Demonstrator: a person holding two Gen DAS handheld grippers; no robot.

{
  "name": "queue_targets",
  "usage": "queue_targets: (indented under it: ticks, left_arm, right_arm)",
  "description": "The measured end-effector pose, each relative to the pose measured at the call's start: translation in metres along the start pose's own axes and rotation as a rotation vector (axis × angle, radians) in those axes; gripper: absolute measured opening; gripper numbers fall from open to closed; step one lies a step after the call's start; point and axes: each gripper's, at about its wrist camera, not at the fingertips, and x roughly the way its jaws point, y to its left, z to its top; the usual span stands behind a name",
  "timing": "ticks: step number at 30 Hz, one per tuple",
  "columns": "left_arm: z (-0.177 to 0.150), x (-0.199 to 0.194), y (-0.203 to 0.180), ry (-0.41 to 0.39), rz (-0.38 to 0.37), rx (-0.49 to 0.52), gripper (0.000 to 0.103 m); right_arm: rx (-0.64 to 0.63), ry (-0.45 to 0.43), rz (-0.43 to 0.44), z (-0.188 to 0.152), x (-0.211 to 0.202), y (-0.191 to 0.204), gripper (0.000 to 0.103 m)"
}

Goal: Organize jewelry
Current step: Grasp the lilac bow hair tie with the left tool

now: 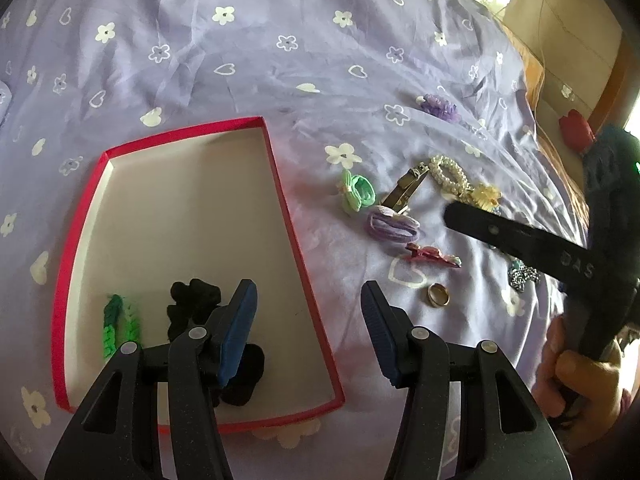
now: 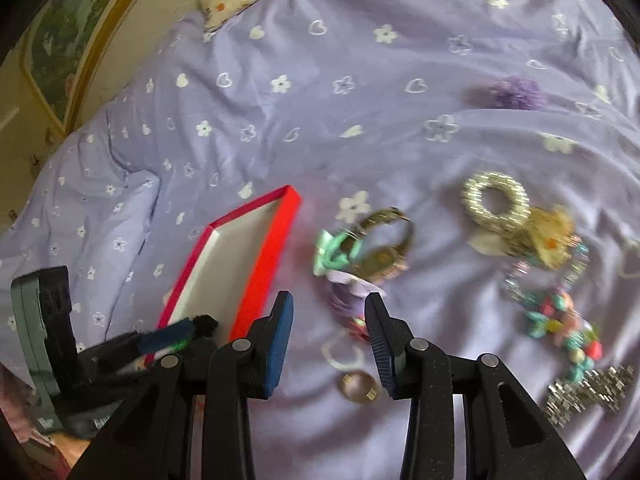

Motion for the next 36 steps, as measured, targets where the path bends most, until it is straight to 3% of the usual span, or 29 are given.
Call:
queue_targets:
  ticks: [5,9,13,15,16,20,23,25,32,34,35,36]
  left_arm:
    - [0.003,0.008,-0.004,0.01,-0.006,0.007,0.053]
    - [0.01,0.019,-0.01,0.022,-0.016,0.016,0.053]
    - [0.019,0.034,-0.021,0.035,-0.033,0.031,0.053]
    - [0.025,0.04,-0.027,0.03,-0.017,0.045,0.065]
    - [0.027,0.042,-0.031,0.025,-0.014,0.053,0.066]
    - [0.039,0.056,-0.045,0.039,-0.044,0.073,0.066]
    - [0.044,0.062,-0.058,0.033,-0.038,0.115,0.066]
    - [0.045,0.067,-0.062,0.038,-0.033,0.125,0.066]
    - [0.048,0.089,-0.066,0.056,-0.036,0.121,0.065]
    - [0.048,0.095,-0.064,0.061,-0.053,0.109,0.054]
    - [0.049,0.099,-0.063,0.075,-0.068,0.103,0.033]
    - [0.05,0.102,-0.062,0.084,-0.071,0.098,0.019]
  right_arm:
    - [0.019,0.037,0.049,0.015,0.033,-0.001,0.038]
    - [0.034,0.025,-0.004,0.028,0.043,-0.017,0.038]
    - [0.09,-0.004,-0.037,0.036,0.037,-0.046,0.039]
    - [0.109,-0.015,-0.047,0.037,0.031,-0.057,0.039]
    - [0.117,-0.019,-0.052,0.037,0.027,-0.062,0.04]
    - [0.145,-0.017,-0.02,0.029,0.014,-0.074,0.04]
    - [0.136,-0.039,-0.091,0.024,0.002,-0.081,0.04]
    - [0.136,-0.043,-0.055,0.027,0.001,-0.082,0.04]
    - [0.096,-0.008,-0.055,0.046,0.02,-0.079,0.04]
    - [0.09,0.006,-0.066,0.045,0.023,-0.081,0.04]
    - [0.09,0.011,-0.073,0.043,0.022,-0.082,0.04]
    - [0.088,0.017,-0.075,0.041,0.021,-0.083,0.04]
